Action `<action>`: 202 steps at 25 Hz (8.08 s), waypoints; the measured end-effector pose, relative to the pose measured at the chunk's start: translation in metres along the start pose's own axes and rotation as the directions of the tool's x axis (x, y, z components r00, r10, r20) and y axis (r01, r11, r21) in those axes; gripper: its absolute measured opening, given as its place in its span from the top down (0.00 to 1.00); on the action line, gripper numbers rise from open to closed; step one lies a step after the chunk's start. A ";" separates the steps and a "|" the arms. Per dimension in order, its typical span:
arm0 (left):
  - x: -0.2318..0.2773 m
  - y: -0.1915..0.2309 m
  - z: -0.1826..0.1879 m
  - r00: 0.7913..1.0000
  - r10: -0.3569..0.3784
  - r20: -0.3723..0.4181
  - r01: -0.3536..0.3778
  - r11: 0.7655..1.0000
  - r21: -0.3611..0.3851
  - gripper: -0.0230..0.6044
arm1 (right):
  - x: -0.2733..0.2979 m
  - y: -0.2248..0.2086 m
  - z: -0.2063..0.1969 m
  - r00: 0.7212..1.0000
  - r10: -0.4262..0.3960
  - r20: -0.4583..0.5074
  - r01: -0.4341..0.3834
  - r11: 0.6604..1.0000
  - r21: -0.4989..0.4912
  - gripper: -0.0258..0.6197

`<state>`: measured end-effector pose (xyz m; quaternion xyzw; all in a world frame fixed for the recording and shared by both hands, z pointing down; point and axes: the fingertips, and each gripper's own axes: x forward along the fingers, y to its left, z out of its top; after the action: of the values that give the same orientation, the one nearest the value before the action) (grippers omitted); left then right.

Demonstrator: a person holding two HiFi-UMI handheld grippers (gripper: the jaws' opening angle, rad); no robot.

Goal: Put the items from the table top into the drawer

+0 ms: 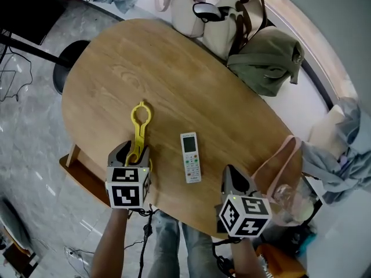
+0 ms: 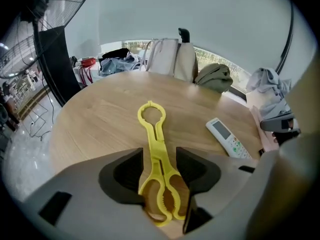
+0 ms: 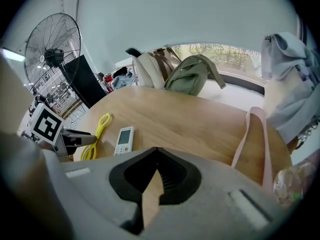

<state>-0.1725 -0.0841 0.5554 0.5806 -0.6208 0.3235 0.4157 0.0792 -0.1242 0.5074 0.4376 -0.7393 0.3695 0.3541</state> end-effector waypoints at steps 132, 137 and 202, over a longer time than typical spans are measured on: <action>-0.100 -0.084 -0.066 0.996 -0.072 0.057 0.084 0.968 -0.237 0.67 | -0.110 -0.029 -0.086 0.994 -0.090 0.054 0.086 0.994 0.070 0.95; -0.087 -0.120 -0.055 0.995 -0.101 0.022 0.103 0.981 -0.165 0.67 | -0.121 -0.059 -0.095 0.992 -0.116 0.057 0.107 0.985 0.135 0.95; 0.022 -0.153 -0.022 0.987 0.006 -0.163 -0.030 0.988 -0.150 0.61 | -0.060 -0.087 -0.066 0.997 -0.007 -0.078 0.015 0.994 0.108 0.95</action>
<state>-0.0176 -0.0924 0.5720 0.5134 -0.6131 0.3250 0.5049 0.1937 -0.0749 0.5086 0.4455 -0.7015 0.4239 0.3602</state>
